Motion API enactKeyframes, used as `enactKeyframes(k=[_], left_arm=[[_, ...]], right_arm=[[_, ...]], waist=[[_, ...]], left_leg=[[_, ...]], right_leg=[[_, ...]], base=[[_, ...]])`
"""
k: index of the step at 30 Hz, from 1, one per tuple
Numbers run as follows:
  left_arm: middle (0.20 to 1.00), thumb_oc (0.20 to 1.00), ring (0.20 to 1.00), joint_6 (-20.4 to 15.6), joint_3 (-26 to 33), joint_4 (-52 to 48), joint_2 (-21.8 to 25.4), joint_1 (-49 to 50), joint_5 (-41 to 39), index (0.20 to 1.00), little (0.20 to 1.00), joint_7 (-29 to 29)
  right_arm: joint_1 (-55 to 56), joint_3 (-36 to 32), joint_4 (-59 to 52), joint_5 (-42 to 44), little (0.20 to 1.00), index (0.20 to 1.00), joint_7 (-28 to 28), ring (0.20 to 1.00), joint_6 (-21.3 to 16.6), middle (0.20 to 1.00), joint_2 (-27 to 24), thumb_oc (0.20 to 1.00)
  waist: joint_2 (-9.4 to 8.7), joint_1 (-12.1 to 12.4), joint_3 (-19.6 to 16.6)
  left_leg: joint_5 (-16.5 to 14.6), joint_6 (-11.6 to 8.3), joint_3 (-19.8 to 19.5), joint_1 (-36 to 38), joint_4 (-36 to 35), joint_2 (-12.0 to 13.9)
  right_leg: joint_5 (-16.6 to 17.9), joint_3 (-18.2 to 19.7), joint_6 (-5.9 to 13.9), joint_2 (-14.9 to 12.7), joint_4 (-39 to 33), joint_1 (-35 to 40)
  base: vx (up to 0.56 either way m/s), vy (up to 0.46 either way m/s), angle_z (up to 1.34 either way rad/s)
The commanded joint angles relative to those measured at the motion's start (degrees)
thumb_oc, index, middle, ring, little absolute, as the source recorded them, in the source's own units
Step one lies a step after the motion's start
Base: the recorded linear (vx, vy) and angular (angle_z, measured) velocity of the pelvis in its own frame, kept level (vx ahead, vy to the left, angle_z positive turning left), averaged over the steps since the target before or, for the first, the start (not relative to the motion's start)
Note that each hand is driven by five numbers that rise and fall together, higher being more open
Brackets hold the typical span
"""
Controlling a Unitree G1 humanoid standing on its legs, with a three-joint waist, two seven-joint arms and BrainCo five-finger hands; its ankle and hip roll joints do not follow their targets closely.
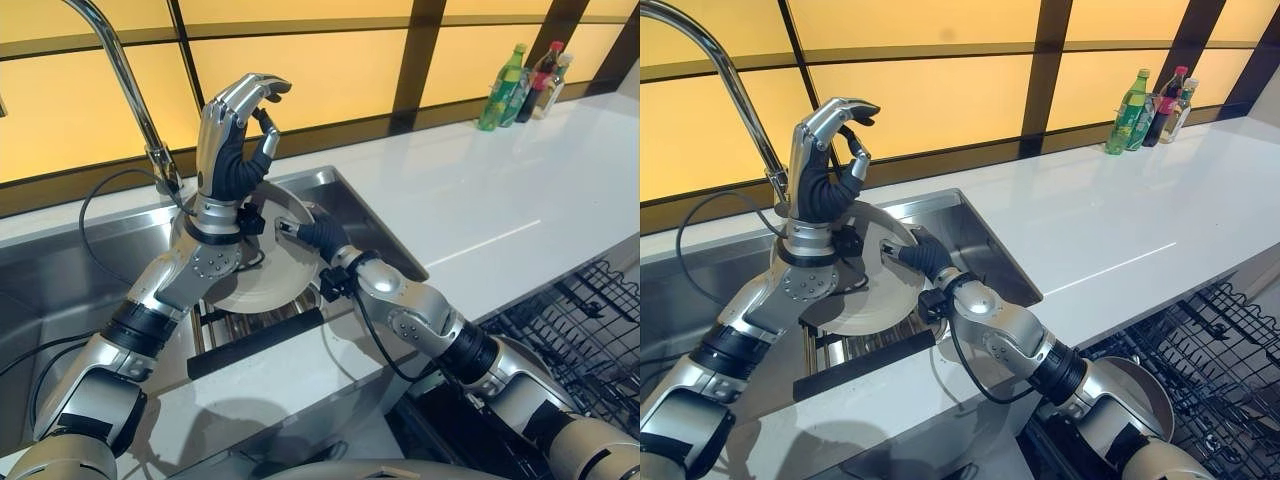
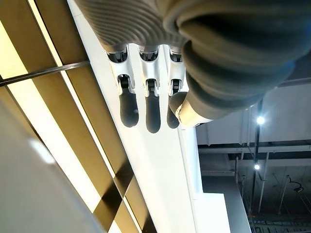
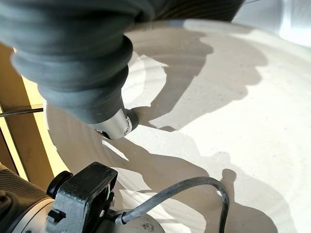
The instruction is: Pick up plates and place into dishwasher.
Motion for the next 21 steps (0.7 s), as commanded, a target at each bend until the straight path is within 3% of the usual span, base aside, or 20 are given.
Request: enactKeyframes(k=[1, 7, 8, 9, 10, 15, 21], left_arm=[[0.2, 0.2, 0.2, -0.2, -1.4, 5.2, -0.1, -6.8, -3.2, 0.2, 0.2, 2.7], [0.2, 0.2, 0.2, 0.0, 6.1, 5.6, -1.4, -2.0, -6.4, 0.2, 0.2, 5.9], [0.272, 0.272, 0.272, -0.2, 7.4, 5.5, -1.6, -1.0, -6.7, 0.272, 0.272, 6.3], [0.545, 0.545, 0.545, -0.5, 10.6, 5.0, -1.8, 1.1, -7.6, 0.545, 0.545, 6.5], [1.0, 1.0, 1.0, -0.3, 12.5, 4.6, -2.1, 2.3, -8.5, 1.0, 1.0, 6.4], [1.0, 1.0, 1.0, -0.3, 20.7, 2.9, -2.9, 6.6, -12.3, 1.0, 1.0, 8.2], [1.0, 1.0, 1.0, 2.0, 26.1, 0.1, -2.8, 9.8, -13.9, 1.0, 1.0, 7.0]], right_arm=[[-5.9, -4.1, -2.8, -1.3, 0.2, 0.2, 0.0, 0.2, -4.4, 0.2, 1.2, 0.2], [-3.3, -8.7, -4.5, -6.2, 0.2, 0.2, -1.2, 0.2, -4.4, 0.2, -1.6, 0.2], [-2.8, -9.5, -5.0, -6.8, 0.2, 0.2, -1.3, 0.2, -4.3, 0.2, -2.2, 0.2], [-1.7, -11.8, -5.6, -8.1, 0.2, 0.2, -0.8, 0.2, -4.2, 0.2, -3.7, 0.2], [-1.1, -13.0, -6.0, -8.8, 0.2, 0.2, -1.0, 0.2, -4.1, 0.2, -4.5, 0.2], [1.4, -19.4, -6.8, -14.7, 0.2, 0.2, -1.1, 0.2, -4.7, 0.2, -8.9, 0.2], [5.3, -27.1, -7.4, -19.2, 0.2, 0.2, -1.5, 0.2, -6.1, 0.2, -13.9, 0.2]], waist=[[0.14, 0.5, -2.4], [-0.13, 0.4, -2.4], [-0.14, 0.3, -2.4], [-0.28, 0.1, -2.4], [-0.32, 0.0, -2.5], [-0.42, -0.8, -2.4], [-0.35, -2.5, -2.5]], left_leg=[[4.0, -0.18, 0.2, -6.5, -1.3, 1.1], [4.1, -0.17, 0.5, -6.6, -1.4, 1.2], [4.1, -0.18, 0.6, -6.5, -1.5, 1.3], [4.0, -0.16, 0.8, -6.4, -1.5, 1.3], [4.0, -0.14, 0.8, -6.4, -1.5, 1.3], [3.9, 0.01, 1.3, -5.8, -1.7, 1.4], [3.4, 0.08, 2.2, -5.3, -1.8, 1.5]], right_leg=[[-12.2, 0.5, 1.39, -2.6, 10.4, 1.6], [-12.0, 0.4, 1.46, -2.6, 10.2, 1.5], [-11.9, 0.4, 1.49, -2.6, 10.2, 1.5], [-11.9, 0.4, 1.5, -2.6, 10.2, 1.4], [-11.8, 0.5, 1.49, -2.6, 10.2, 1.3], [-11.7, 1.0, 1.46, -2.6, 10.3, 1.1], [-11.5, 2.0, 1.64, -2.6, 10.2, 0.7]], base=[[0.0, 0.0, 0.0], [0.0, 0.0, 0.0], [0.0, 0.0, 0.0], [0.0, 0.0, 0.0], [0.0, 0.0, 0.0], [0.0, 0.0, 0.0], [0.0, 0.0, 0.0]])
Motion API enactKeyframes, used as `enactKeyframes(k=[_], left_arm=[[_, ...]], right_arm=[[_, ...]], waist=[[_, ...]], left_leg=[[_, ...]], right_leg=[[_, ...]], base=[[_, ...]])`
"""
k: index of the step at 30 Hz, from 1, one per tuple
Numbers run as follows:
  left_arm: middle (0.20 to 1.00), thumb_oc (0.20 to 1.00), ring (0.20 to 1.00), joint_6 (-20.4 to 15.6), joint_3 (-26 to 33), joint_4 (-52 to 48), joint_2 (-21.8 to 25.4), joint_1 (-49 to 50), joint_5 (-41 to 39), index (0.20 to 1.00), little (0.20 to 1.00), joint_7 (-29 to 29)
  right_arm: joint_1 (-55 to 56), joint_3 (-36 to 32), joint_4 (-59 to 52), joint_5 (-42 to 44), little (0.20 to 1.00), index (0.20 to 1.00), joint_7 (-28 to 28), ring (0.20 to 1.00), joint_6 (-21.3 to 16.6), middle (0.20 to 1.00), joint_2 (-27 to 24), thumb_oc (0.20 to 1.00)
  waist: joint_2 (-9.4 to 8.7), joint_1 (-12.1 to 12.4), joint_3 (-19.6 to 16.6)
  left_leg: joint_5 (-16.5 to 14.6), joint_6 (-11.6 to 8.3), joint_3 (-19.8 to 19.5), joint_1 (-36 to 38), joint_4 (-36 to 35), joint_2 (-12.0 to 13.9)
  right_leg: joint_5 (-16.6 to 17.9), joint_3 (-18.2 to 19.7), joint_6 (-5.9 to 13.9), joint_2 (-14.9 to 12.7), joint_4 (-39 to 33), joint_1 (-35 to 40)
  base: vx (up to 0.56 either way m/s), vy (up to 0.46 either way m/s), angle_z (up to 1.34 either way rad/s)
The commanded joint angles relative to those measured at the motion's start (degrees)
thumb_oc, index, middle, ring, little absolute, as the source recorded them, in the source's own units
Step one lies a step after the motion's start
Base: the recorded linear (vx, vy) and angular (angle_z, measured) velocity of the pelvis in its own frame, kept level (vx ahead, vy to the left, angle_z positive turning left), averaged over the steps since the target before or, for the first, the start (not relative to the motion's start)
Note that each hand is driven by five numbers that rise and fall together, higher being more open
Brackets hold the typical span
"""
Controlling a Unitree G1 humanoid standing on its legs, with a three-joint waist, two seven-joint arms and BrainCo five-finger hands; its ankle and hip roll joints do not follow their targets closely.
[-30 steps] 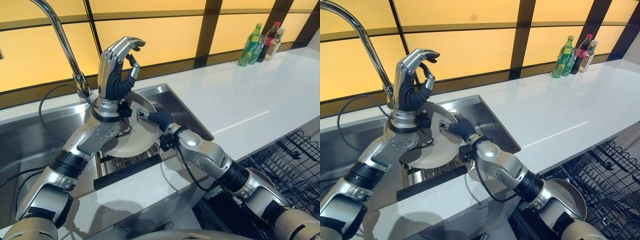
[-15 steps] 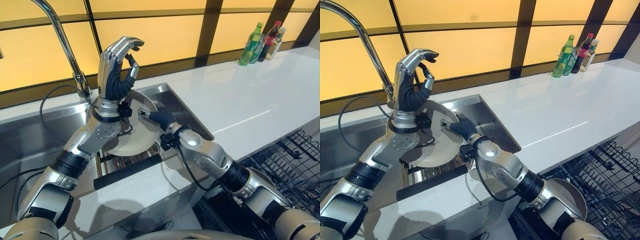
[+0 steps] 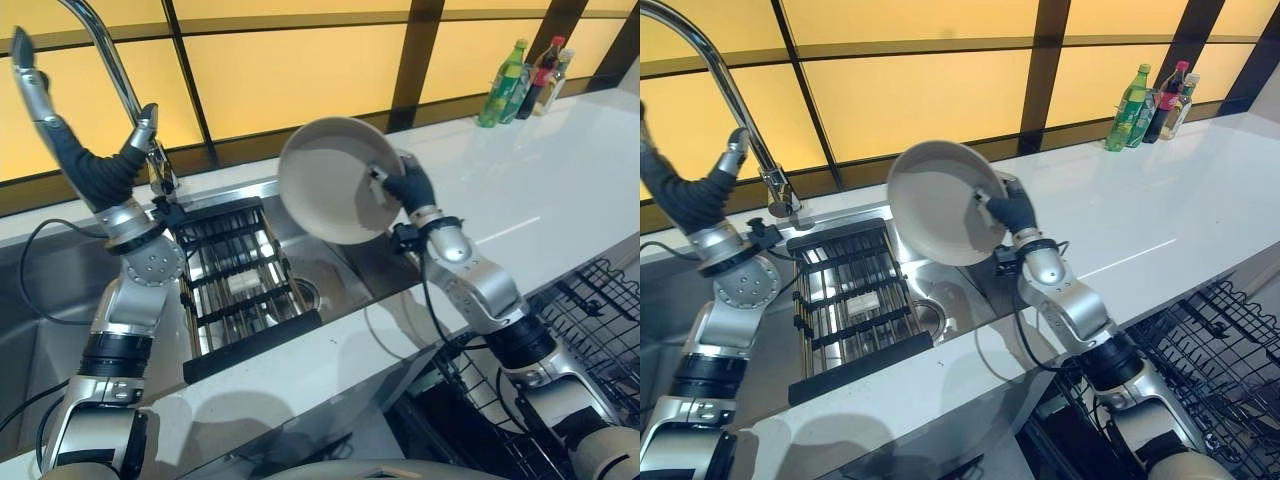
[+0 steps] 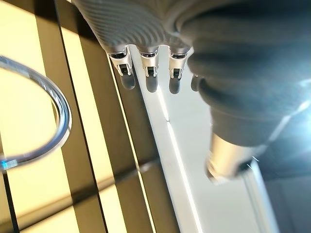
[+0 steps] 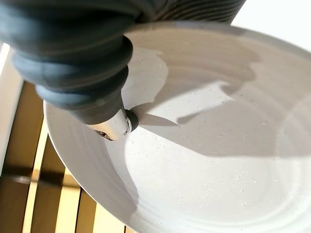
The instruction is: Pick up plates and place into dishwasher.
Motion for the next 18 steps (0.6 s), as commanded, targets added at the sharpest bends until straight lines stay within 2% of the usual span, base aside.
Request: enactKeyframes(k=[1, 6, 11, 18], left_arm=[[1.0, 1.0, 1.0, 0.7, 1.0, -0.5, 2.2, 0.2, -1.1, 1.0, 1.0, -1.0], [1.0, 1.0, 1.0, 1.3, 4.0, -2.2, 2.6, 4.1, -3.4, 1.0, 1.0, -3.3], [1.0, 1.0, 1.0, 1.0, 8.6, -2.2, 3.4, 9.1, -5.0, 1.0, 1.0, -6.2], [1.0, 1.0, 1.0, 0.1, 13.9, -1.7, 4.2, 14.9, -5.5, 1.0, 1.0, -9.8]], right_arm=[[0.9, -5.3, -5.6, -4.1, 0.2, 0.2, -0.5, 0.2, -6.0, 0.2, -3.0, 0.2], [7.3, -13.3, -5.1, -8.3, 0.2, 0.2, -0.8, 0.2, -7.6, 0.2, -7.2, 0.2], [15.9, -22.8, -3.1, -14.4, 0.2, 0.2, -2.0, 0.2, -8.6, 0.2, -10.2, 0.2], [25.7, -32.8, 0.1, -22.7, 0.2, 0.2, -5.3, 0.2, -9.1, 0.2, -11.5, 0.2]], waist=[[-0.37, -2.0, -2.7], [-0.32, -3.9, -2.6], [-0.27, -7.0, -2.2], [-0.03, -10.2, -1.5]], left_leg=[[3.3, 0.2, 2.3, -5.4, -0.7, 1.1], [2.8, 0.51, 3.6, -4.9, -0.1, 1.4], [2.0, 0.89, 6.2, -3.4, 0.2, 2.1], [1.0, 1.34, 9.5, -1.4, 0.1, 2.6]], right_leg=[[-11.3, 2.2, 1.74, -2.9, 10.2, 1.0], [-10.5, 3.7, 1.99, -2.8, 10.0, 0.3], [-9.9, 6.1, 2.37, -2.6, 10.0, -0.4], [-9.7, 9.1, 3.12, -2.7, 10.0, -0.7]], base=[[0.0, 0.0, 0.0], [-0.01, -0.018, -0.11], [0.02, -0.037, -0.19], [0.04, -0.044, -0.28]])
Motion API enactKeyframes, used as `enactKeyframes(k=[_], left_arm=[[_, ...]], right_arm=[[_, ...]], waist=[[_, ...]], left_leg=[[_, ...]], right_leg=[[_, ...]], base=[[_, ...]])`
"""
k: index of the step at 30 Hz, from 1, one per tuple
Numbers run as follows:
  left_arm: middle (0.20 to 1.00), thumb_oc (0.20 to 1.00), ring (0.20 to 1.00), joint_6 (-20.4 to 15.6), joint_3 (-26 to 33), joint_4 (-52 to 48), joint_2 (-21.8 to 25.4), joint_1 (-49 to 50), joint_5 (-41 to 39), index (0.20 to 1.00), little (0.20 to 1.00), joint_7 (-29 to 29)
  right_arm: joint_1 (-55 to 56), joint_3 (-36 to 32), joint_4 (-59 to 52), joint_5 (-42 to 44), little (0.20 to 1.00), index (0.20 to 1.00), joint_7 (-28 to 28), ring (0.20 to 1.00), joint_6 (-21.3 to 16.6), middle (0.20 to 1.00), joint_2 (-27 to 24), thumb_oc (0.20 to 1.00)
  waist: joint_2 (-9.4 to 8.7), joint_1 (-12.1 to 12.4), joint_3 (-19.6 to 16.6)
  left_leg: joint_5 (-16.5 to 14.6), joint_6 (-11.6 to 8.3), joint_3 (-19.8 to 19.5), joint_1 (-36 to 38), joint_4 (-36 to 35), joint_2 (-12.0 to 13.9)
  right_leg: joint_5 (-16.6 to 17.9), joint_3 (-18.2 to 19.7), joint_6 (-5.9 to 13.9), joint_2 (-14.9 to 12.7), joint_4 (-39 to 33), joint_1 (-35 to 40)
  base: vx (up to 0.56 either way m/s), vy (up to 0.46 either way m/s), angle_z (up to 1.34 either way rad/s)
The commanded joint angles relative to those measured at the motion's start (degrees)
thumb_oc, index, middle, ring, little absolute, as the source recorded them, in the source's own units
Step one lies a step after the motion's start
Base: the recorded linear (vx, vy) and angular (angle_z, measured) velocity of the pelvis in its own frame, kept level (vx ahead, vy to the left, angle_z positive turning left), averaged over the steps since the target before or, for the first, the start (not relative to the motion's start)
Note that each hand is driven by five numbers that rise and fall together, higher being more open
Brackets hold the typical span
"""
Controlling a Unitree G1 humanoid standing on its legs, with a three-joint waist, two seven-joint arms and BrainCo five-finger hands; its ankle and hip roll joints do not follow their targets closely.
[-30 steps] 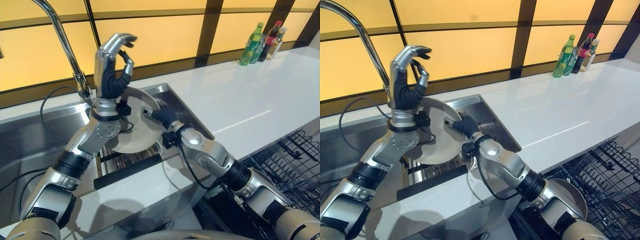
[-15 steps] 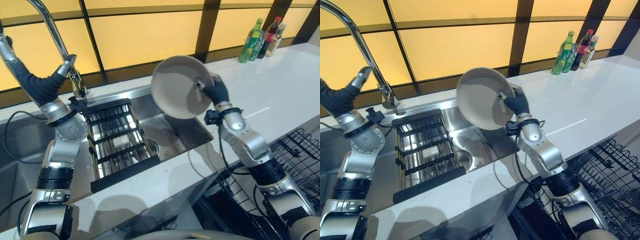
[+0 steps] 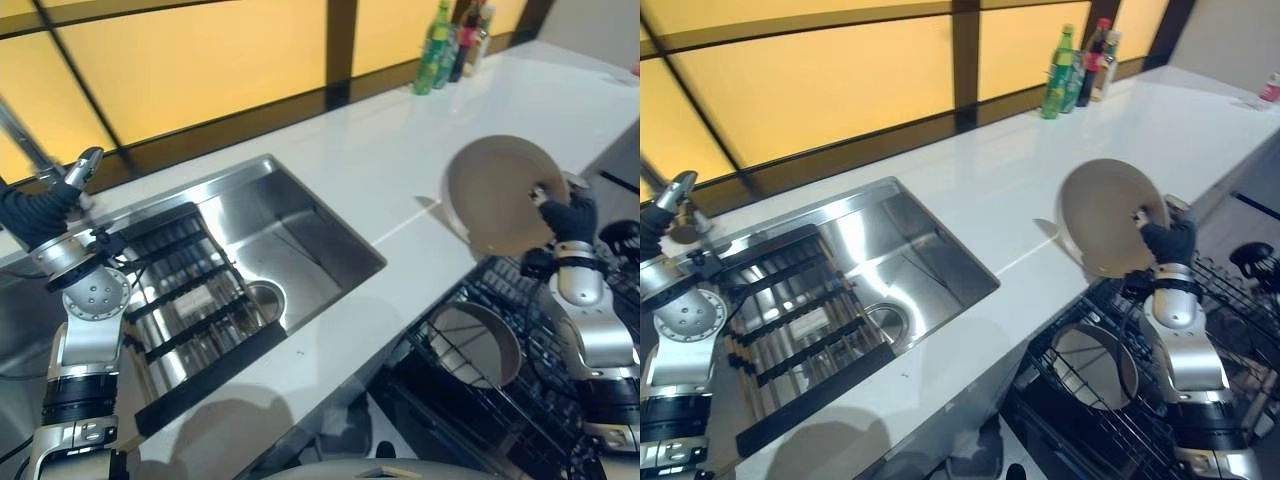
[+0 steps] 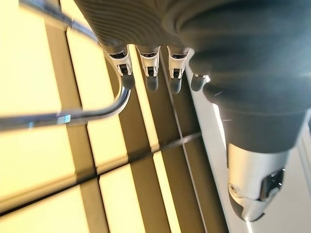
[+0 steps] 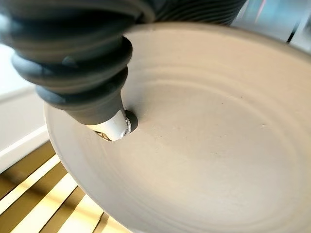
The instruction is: Pick up plates and place into dishwasher.
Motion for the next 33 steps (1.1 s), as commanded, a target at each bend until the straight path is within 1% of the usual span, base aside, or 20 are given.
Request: enactKeyframes(k=[1, 3, 4, 6, 12, 14, 16, 18, 20, 21, 22, 23, 24, 25, 26, 28, 30, 31, 33], left_arm=[[1.0, 1.0, 1.0, -2.0, 1.5, 0.4, 3.9, 2.9, -0.5, 1.0, 1.0, -2.4], [1.0, 1.0, 1.0, -2.3, 3.0, 0.1, 4.0, 4.7, -0.9, 1.0, 1.0, -3.5], [1.0, 1.0, 1.0, -2.4, 3.1, 0.1, 4.0, 5.0, -0.9, 1.0, 1.0, -3.7], [1.0, 1.0, 1.0, -2.6, 3.0, 0.1, 3.9, 5.5, -0.6, 1.0, 1.0, -4.1], [1.0, 1.0, 1.0, -1.5, 1.3, 0.7, 4.4, 4.9, -0.8, 1.0, 1.0, -3.3], [1.0, 1.0, 1.0, -1.1, 1.6, 0.2, 4.5, 5.5, -0.7, 1.0, 1.0, -2.9], [1.0, 1.0, 1.0, -0.6, 1.9, -0.2, 4.8, 5.8, -0.8, 1.0, 1.0, -2.8], [1.0, 1.0, 1.0, -0.1, 2.1, -0.5, 5.5, 5.6, -1.0, 1.0, 1.0, -2.7], [1.0, 1.0, 1.0, 0.3, 1.8, -0.2, 6.2, 4.9, -1.2, 1.0, 1.0, -2.7], [1.0, 1.0, 1.0, 0.3, 1.4, 0.1, 6.6, 4.3, -1.4, 1.0, 1.0, -2.6], [1.0, 1.0, 1.0, 0.3, 0.4, 0.5, 7.1, 3.1, -1.9, 1.0, 1.0, -2.1], [1.0, 1.0, 1.0, 0.2, -1.1, 1.2, 7.4, 1.4, -2.0, 1.0, 1.0, -1.1], [1.0, 1.0, 1.0, 0.4, -3.2, 2.4, 8.0, -1.2, -1.6, 1.0, 1.0, 0.7], [1.0, 1.0, 1.0, 0.5, -4.6, 3.5, 8.9, -3.5, -1.5, 1.0, 1.0, 2.1], [1.0, 1.0, 1.0, 1.2, -6.4, 4.6, 9.9, -6.4, -1.7, 1.0, 1.0, 3.8], [1.0, 1.0, 1.0, 1.9, -7.0, 5.0, 10.0, -8.2, -1.4, 1.0, 1.0, 4.9], [1.0, 1.0, 1.0, 2.0, -7.2, 4.7, 9.9, -7.8, -1.7, 1.0, 1.0, 5.5], [1.0, 1.0, 1.0, 2.2, -7.0, 4.1, 10.0, -7.2, -1.9, 1.0, 1.0, 5.4], [1.0, 1.0, 1.0, 2.5, -6.4, 3.5, 10.4, -6.5, -2.4, 1.0, 1.0, 4.4]], right_arm=[[3.1, -4.0, -0.5, -6.4, 0.2, 0.2, -2.7, 0.2, -4.1, 0.2, -4.0, 0.2], [5.3, -6.2, 1.1, -10.7, 0.2, 0.2, -4.1, 0.2, -3.9, 0.2, -4.0, 0.2], [5.6, -6.5, 1.6, -11.3, 0.2, 0.2, -4.3, 0.2, -4.0, 0.2, -4.1, 0.2], [6.1, -7.0, 4.6, -14.3, 0.2, 0.2, -7.3, 0.2, -4.5, 0.2, -4.5, 0.2], [3.8, -7.3, 13.1, -19.8, 0.2, 0.2, -14.4, 0.2, -5.2, 0.2, -8.3, 0.2], [3.1, -7.2, 14.9, -21.6, 0.2, 0.2, -16.3, 0.2, -4.7, 0.2, -9.5, 0.2], [2.6, -6.9, 16.0, -22.5, 0.2, 0.2, -17.6, 0.2, -4.4, 0.2, -10.2, 0.2], [2.5, -6.1, 17.3, -22.3, 0.2, 0.2, -19.3, 0.2, -4.8, 0.2, -10.6, 0.2], [2.6, -5.4, 18.4, -22.3, 0.2, 0.2, -20.9, 0.2, -5.5, 0.2, -10.6, 0.2], [2.5, -4.9, 19.0, -21.9, 0.2, 0.2, -21.8, 0.2, -5.9, 0.2, -10.7, 0.2], [2.2, -4.2, 19.9, -21.4, 0.2, 0.2, -23.1, 0.2, -6.5, 0.2, -10.9, 0.2], [1.0, -3.2, 21.2, -21.3, 0.2, 0.2, -24.3, 0.2, -7.1, 0.2, -11.3, 0.2], [-1.4, -1.5, 22.7, -21.5, 0.2, 0.2, -25.6, 0.2, -7.4, 0.2, -11.8, 0.2], [-4.2, 0.3, 23.9, -21.6, 0.2, 0.2, -26.4, 0.2, -7.1, 0.2, -12.3, 0.2], [-8.1, 3.0, 25.0, -21.6, 0.2, 0.2, -26.6, 0.2, -5.8, 0.2, -13.1, 0.2], [-12.2, 6.0, 27.7, -20.9, 0.2, 0.2, -25.8, 0.2, -5.6, 0.2, -14.4, 0.2], [-13.4, 7.3, 29.1, -21.1, 0.2, 0.2, -24.3, 0.2, -6.1, 0.2, -15.3, 0.2], [-13.1, 7.9, 29.4, -21.5, 0.2, 0.2, -22.8, 0.2, -6.5, 0.2, -15.8, 0.2], [-12.3, 8.9, 29.7, -22.4, 0.2, 0.2, -19.6, 0.2, -7.3, 0.2, -17.0, 0.2]], waist=[[-0.72, -2.1, -5.4], [-0.51, -2.9, -4.8], [-0.47, -3.0, -4.7], [-0.25, -3.1, -3.9], [0.38, -2.5, -1.9], [0.5, -1.9, -1.2], [0.64, -1.4, -0.4], [0.94, -0.6, 0.9], [0.94, -0.3, 2.3], [0.66, -0.2, 2.9], [0.29, 0.0, 3.7], [0.05, 0.0, 4.5], [0.2, -0.3, 5.7], [0.53, -0.6, 6.9], [1.16, -1.5, 8.8], [1.46, -1.5, 10.2], [2.08, -1.5, 11.0], [2.51, -1.4, 11.7], [2.92, -1.3, 12.2]], left_leg=[[1.0, 1.47, 2.0, -5.7, 3.6, 0.9], [0.8, 1.63, 2.4, -5.6, 3.7, 0.8], [0.7, 1.67, 2.4, -5.6, 3.8, 0.7], [0.5, 1.76, 2.3, -5.8, 4.2, 0.5], [-1.0, 1.84, 1.1, -7.3, 7.0, -0.8], [-1.8, 2.15, 0.7, -7.9, 8.5, -1.6], [-2.5, 2.71, 0.2, -8.9, 10.3, -2.3], [-3.6, 3.64, -0.7, -10.2, 12.4, -3.0], [-3.9, 4.38, -2.3, -12.0, 14.1, -4.1], [-3.9, 4.38, -3.1, -13.2, 15.1, -4.6], [-4.0, 4.08, -3.9, -15.2, 16.6, -5.1], [-4.1, 3.56, -4.5, -17.1, 17.6, -5.5], [-4.1, 2.88, -4.7, -18.8, 18.3, -5.4], [-4.0, 2.47, -4.8, -19.7, 18.7, -5.0], [-3.8, 2.2, -4.6, -20.6, 19.1, -3.7], [-3.6, 1.56, -4.6, -22.9, 20.7, -2.2], [-2.9, 1.02, -5.6, -24.8, 21.9, -1.6], [-2.2, 0.58, -6.3, -25.6, 22.2, -1.1], [-1.0, 0.07, -7.1, -26.2, 21.7, 0.0]], right_leg=[[-9.8, 3.0, 3.65, -4.6, 10.0, 0.7], [-9.5, 3.8, 3.94, -4.9, 9.9, 0.4], [-9.5, 4.0, 3.99, -5.0, 9.9, 0.3], [-9.2, 4.3, 4.16, -5.4, 10.1, -0.1], [-8.5, 5.2, 4.74, -6.8, 10.3, -1.0], [-8.7, 5.5, 4.83, -7.1, 10.9, -1.2], [-9.8, 5.3, 4.64, -7.1, 13.3, -1.8], [-12.5, 4.5, 4.19, -6.5, 18.3, -3.3], [-12.9, 5.4, 3.95, -6.0, 22.8, -5.8], [-12.8, 6.3, 3.91, -6.2, 22.8, -6.7], [-11.9, 7.1, 4.0, -7.0, 21.4, -7.4], [-9.9, 7.9, 4.38, -8.3, 19.3, -8.0], [-7.3, 9.0, 4.86, -9.9, 17.3, -9.0], [-5.8, 9.9, 5.16, -10.9, 16.5, -10.3], [-5.3, 11.7, 5.44, -11.0, 17.2, -12.8], [-7.0, 11.9, 5.47, -9.6, 18.1, -14.2], [-7.7, 11.1, 4.76, -8.6, 18.2, -14.5], [-8.4, 10.6, 4.11, -7.6, 18.9, -15.1], [-9.4, 9.3, 3.11, -6.5, 19.6, -15.5]], base=[[0.04, -0.054, -0.27], [0.04, -0.045, -0.23], [0.03, -0.029, -0.29], [0.02, -0.011, -0.23], [0.03, 0.052, -0.11], [0.07, 0.081, 0.0], [0.06, 0.081, -0.01], [0.06, 0.041, -0.01], [0.0, -0.065, 0.02], [-0.09, -0.191, 0.08], [-0.22, -0.26, 0.07], [-0.34, -0.304, 0.03], [-0.34, -0.259, -0.01], [-0.35, -0.236, 0.06], [-0.3, -0.204, 0.05], [-0.23, -0.224, 0.03], [-0.12, -0.192, 0.03], [-0.08, -0.181, 0.02], [-0.07, -0.199, 0.07]])
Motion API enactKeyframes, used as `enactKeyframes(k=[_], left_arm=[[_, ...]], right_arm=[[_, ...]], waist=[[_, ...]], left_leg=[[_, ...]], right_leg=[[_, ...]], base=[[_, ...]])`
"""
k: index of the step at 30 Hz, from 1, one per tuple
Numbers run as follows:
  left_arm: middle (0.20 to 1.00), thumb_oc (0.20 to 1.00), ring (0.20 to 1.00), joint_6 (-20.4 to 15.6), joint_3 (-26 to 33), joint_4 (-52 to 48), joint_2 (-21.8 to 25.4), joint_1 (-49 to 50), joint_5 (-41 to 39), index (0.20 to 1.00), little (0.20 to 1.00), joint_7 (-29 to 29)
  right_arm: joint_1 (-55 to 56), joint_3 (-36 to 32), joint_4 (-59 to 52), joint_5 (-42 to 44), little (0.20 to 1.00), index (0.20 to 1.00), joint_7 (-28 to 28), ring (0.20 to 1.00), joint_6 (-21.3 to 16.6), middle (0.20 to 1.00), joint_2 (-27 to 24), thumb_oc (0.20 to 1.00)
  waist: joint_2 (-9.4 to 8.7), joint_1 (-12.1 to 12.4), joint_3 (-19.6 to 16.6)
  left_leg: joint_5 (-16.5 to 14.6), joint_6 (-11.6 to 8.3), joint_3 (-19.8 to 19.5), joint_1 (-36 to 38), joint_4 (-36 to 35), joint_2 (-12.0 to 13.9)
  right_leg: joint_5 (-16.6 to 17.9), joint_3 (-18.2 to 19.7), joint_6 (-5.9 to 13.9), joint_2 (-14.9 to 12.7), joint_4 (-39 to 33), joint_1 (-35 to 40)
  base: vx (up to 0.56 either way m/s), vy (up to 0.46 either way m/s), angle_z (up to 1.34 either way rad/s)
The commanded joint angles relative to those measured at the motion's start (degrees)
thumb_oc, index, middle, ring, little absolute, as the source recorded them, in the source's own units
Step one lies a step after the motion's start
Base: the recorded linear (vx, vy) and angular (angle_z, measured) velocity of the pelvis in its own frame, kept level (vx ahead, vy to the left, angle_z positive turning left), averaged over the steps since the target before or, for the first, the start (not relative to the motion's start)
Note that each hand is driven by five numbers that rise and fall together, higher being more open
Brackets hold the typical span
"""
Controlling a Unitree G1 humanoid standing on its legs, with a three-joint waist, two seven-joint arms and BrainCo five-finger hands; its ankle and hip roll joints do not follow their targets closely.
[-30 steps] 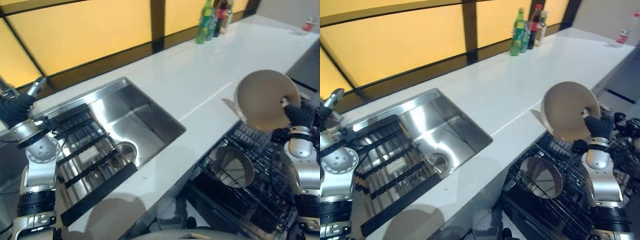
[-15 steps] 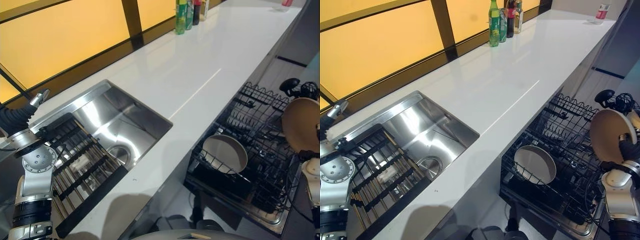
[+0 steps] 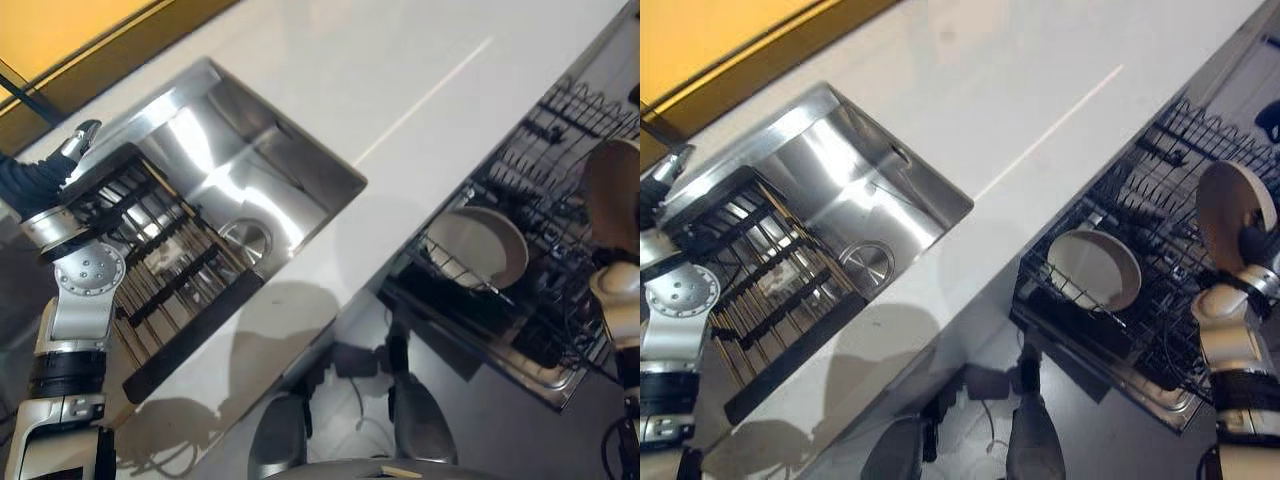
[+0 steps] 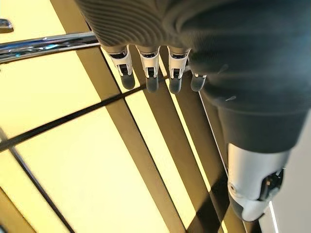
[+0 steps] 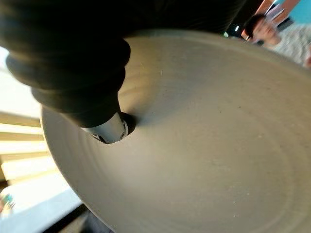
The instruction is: Pick up plates and place into dishwasher.
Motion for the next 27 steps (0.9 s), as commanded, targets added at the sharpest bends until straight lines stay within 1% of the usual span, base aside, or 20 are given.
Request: enactKeyframes(k=[1, 5, 8, 12, 13, 14, 15, 16, 19, 22, 25, 27], left_arm=[[1.0, 1.0, 1.0, 0.0, 0.6, 0.1, 5.0, 0.7, -1.1, 1.0, 1.0, 0.7], [1.0, 1.0, 1.0, -0.3, 0.2, 0.4, 5.8, 0.0, -1.2, 1.0, 1.0, 0.3], [1.0, 1.0, 1.0, 0.3, -0.4, 0.4, 6.4, -0.2, -1.5, 1.0, 1.0, 0.5], [1.0, 1.0, 1.0, 0.1, -0.5, 0.3, 6.6, 0.6, -2.2, 1.0, 1.0, 1.2], [1.0, 1.0, 1.0, 0.4, -0.6, 0.1, 6.4, 0.9, -2.1, 1.0, 1.0, 1.4], [1.0, 1.0, 1.0, 0.5, -0.7, 0.2, 6.3, 0.9, -1.8, 1.0, 1.0, 1.4], [1.0, 1.0, 1.0, 0.6, -0.7, 0.2, 6.2, 0.9, -1.7, 1.0, 1.0, 1.4], [1.0, 1.0, 1.0, 0.8, -0.6, 0.4, 6.2, 0.8, -1.8, 1.0, 1.0, 1.2], [1.0, 1.0, 1.0, 1.3, -0.3, 0.8, 6.4, 0.7, -2.2, 1.0, 1.0, 0.7], [1.0, 1.0, 1.0, 0.7, -0.2, 1.9, 6.1, 0.7, -1.9, 1.0, 1.0, 0.2], [1.0, 1.0, 1.0, 0.4, -0.2, 2.5, 6.1, 0.2, -1.4, 1.0, 1.0, -0.5], [1.0, 1.0, 1.0, 0.4, -0.2, 2.6, 6.5, 0.0, -1.4, 1.0, 1.0, -0.7]], right_arm=[[0.5, 2.7, -0.8, -2.4, 0.2, 0.2, 4.4, 0.2, -3.4, 0.2, -6.3, 0.2], [1.0, 5.1, 1.1, -3.5, 0.2, 0.2, 10.5, 0.2, -5.1, 0.2, -9.4, 0.2], [0.6, 6.3, 2.1, -3.8, 0.2, 0.2, 13.7, 0.2, -6.0, 0.2, -12.0, 0.2], [0.2, 6.2, 1.7, -2.7, 0.2, 0.2, 13.6, 0.2, -7.2, 0.2, -14.5, 0.2], [-0.1, 5.4, 1.2, -2.6, 0.2, 0.2, 13.4, 0.2, -8.2, 0.2, -15.0, 0.2], [-0.3, 4.8, 0.9, -3.3, 0.2, 0.2, 13.9, 0.2, -9.4, 0.2, -15.2, 0.2], [-0.2, 4.7, 0.9, -3.3, 0.2, 0.2, 13.9, 0.2, -9.4, 0.2, -15.2, 0.2], [-0.3, 4.1, 0.1, -4.4, 0.2, 0.2, 15.6, 0.2, -10.8, 0.2, -15.7, 0.2], [0.2, 4.1, -1.1, -5.3, 0.2, 0.2, 18.9, 0.2, -12.4, 0.2, -16.8, 0.2], [0.9, 5.1, -1.7, -4.9, 0.2, 0.2, 24.0, 0.2, -14.0, 0.2, -16.8, 0.2], [1.2, 7.0, -1.0, -3.7, 0.2, 0.2, 29.7, 0.2, -13.8, 0.2, -15.9, 0.2], [1.1, 8.3, -0.4, -3.2, 0.2, 0.2, 31.4, 0.2, -13.0, 0.2, -15.2, 0.2]], waist=[[-2.02, -0.7, -3.8], [-1.24, -0.8, -3.1], [-0.54, -0.9, -2.7], [-0.13, -1.1, -2.8], [-0.14, -1.2, -3.0], [-0.1, -1.3, -3.2], [-0.09, -1.2, -3.1], [-0.02, -1.3, -3.4], [-0.1, -1.3, -3.9], [-0.38, -1.3, -4.2], [-0.38, -1.2, -3.7], [-0.27, -1.2, -3.1]], left_leg=[[4.2, -0.99, -4.8, -7.2, 1.6, 2.5], [6.0, -1.77, -5.4, -8.3, 0.7, 3.7], [7.0, -2.15, -5.8, -8.5, -0.1, 4.1], [7.4, -2.24, -5.8, -7.8, -1.2, 4.5], [7.4, -2.25, -5.8, -7.5, -1.4, 4.6], [7.4, -2.28, -5.8, -7.4, -1.5, 4.7], [7.4, -2.29, -5.8, -7.4, -1.5, 4.7], [7.3, -2.32, -5.7, -7.3, -1.5, 4.8], [7.2, -2.45, -5.6, -7.1, -1.4, 4.8], [7.0, -2.57, -5.5, -7.4, -0.7, 4.7], [6.9, -2.69, -5.6, -7.8, -0.2, 4.8], [7.0, -2.6, -5.6, -8.0, -0.1, 4.6]], right_leg=[[-10.3, 3.1, 2.54, -4.4, 8.4, 1.4], [-12.3, 1.9, 0.91, -2.6, 10.8, 0.1], [-13.4, 1.6, 0.24, -1.9, 12.2, -0.7], [-14.2, 1.7, -0.12, -1.4, 12.8, -0.6], [-14.5, 1.8, -0.18, -1.2, 13.0, -0.4], [-14.8, 1.9, -0.2, -1.0, 13.2, -0.4], [-14.8, 1.9, -0.21, -1.0, 13.2, -0.4], [-15.1, 1.9, -0.16, -1.0, 13.6, -0.4], [-15.5, 1.8, -0.08, -1.1, 14.0, -0.4], [-15.8, 1.8, -0.07, -1.1, 14.4, -0.3], [-16.1, 1.9, -0.19, -1.1, 15.1, -0.7], [-16.2, 1.9, -0.31, -1.1, 15.4, -0.9]], base=[[-0.05, -0.174, 0.12], [-0.03, -0.121, 0.09], [-0.01, -0.059, 0.07], [0.03, -0.019, 0.07], [0.04, -0.014, 0.05], [0.04, -0.011, 0.04], [0.04, 0.003, 0.03], [0.04, 0.007, 0.01], [0.08, 0.005, 0.01], [0.07, -0.013, 0.01], [0.03, -0.004, 0.01], [0.0, 0.0, 0.0]])
